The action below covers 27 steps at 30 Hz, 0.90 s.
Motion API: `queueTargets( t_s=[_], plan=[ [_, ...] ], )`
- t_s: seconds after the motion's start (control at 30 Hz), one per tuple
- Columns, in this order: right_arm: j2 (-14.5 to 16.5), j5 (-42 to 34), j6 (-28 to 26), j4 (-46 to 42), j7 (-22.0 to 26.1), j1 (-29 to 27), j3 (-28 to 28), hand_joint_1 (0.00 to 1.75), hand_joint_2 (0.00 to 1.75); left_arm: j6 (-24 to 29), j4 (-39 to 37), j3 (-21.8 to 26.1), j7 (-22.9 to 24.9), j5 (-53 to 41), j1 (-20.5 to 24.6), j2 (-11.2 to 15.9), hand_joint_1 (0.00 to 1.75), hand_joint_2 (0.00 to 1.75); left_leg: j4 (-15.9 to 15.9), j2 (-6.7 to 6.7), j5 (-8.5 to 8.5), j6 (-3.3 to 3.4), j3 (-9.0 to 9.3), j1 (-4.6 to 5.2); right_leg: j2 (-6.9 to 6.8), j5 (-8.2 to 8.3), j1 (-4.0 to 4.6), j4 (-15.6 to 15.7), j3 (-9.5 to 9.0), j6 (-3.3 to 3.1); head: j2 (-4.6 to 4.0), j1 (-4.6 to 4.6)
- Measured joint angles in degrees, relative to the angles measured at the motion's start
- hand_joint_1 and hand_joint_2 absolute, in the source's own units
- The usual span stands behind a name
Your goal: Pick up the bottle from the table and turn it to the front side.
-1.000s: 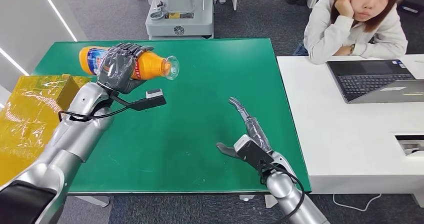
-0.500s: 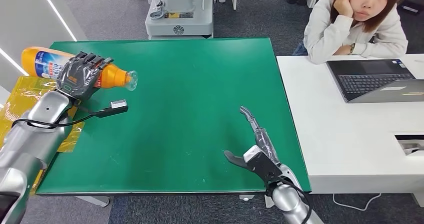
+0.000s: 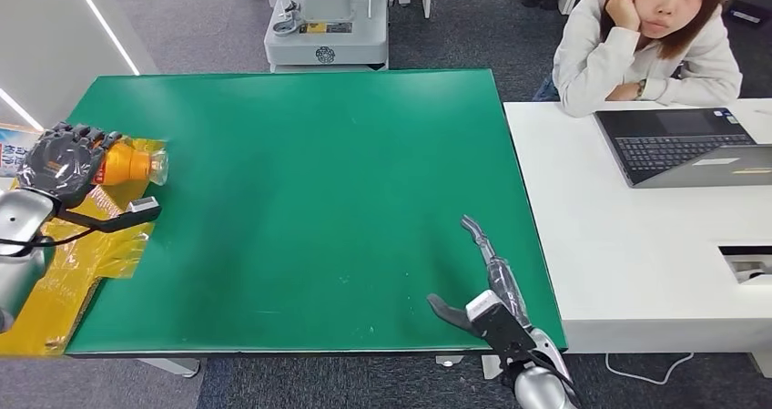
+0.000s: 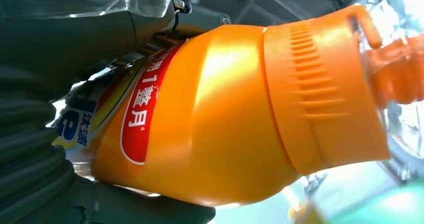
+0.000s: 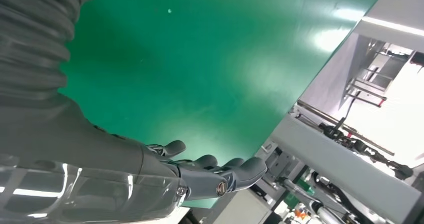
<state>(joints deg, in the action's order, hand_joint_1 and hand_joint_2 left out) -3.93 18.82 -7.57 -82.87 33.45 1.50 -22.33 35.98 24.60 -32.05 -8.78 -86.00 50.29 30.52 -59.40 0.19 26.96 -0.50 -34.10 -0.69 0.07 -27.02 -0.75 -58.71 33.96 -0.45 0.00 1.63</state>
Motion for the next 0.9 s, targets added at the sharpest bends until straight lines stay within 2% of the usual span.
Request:
queueTargets(
  t_s=[0.23, 0.67, 0.73, 0.83, 0.9],
  plan=[
    [0.0, 0.7, 1.0, 0.0, 0.8, -0.1, 1.5, 0.00, 1.75, -4.9, -3.1, 1.3, -0.8, -2.1, -1.7, 0.0, 1.75, 1.75, 0.0, -0.01, 0.00, 0.00, 0.00, 0.01, -0.01, 0.00, -0.01, 0.0, 0.00, 0.00, 0.00, 0.01],
    [0.0, 1.2, 1.8, 0.3, 0.7, 1.1, 1.5, 0.00, 1.75, -10.3, -6.0, 1.8, -3.4, -2.6, -6.4, -4.2, 1.74, 1.75, 0.0, -0.03, 0.00, 0.00, 0.00, 0.02, -0.03, 0.00, -0.01, 0.0, 0.00, 0.00, 0.00, -0.01],
    [0.0, 1.2, 1.8, 0.3, 0.7, 1.2, 1.5, 0.00, 1.75, -11.8, -6.4, 2.1, -3.4, -2.1, -7.0, -5.0, 1.62, 1.75, 0.0, -0.05, 0.00, 0.00, 0.00, 0.02, -0.05, 0.00, -0.01, 0.0, -0.01, 0.00, 0.00, -0.01],
    [0.0, 1.1, 1.7, 0.3, 0.5, 1.3, 1.5, 0.00, 1.75, -14.9, -6.9, 3.2, -3.1, -0.7, -7.1, -6.2, 1.17, 1.75, 0.0, -0.09, 0.00, 0.00, 0.01, 0.03, -0.10, 0.00, -0.02, 0.0, -0.04, 0.00, 0.00, -0.01],
    [0.0, 1.1, 1.7, 0.3, 0.4, 1.3, 1.5, 0.00, 1.75, -16.8, -7.2, 4.1, -2.3, 0.5, -7.1, -6.8, 0.55, 1.75, 0.0, -0.11, 0.00, 0.00, 0.02, 0.03, -0.13, 0.00, -0.02, 0.0, -0.05, 0.00, 0.00, -0.01]
  ],
)
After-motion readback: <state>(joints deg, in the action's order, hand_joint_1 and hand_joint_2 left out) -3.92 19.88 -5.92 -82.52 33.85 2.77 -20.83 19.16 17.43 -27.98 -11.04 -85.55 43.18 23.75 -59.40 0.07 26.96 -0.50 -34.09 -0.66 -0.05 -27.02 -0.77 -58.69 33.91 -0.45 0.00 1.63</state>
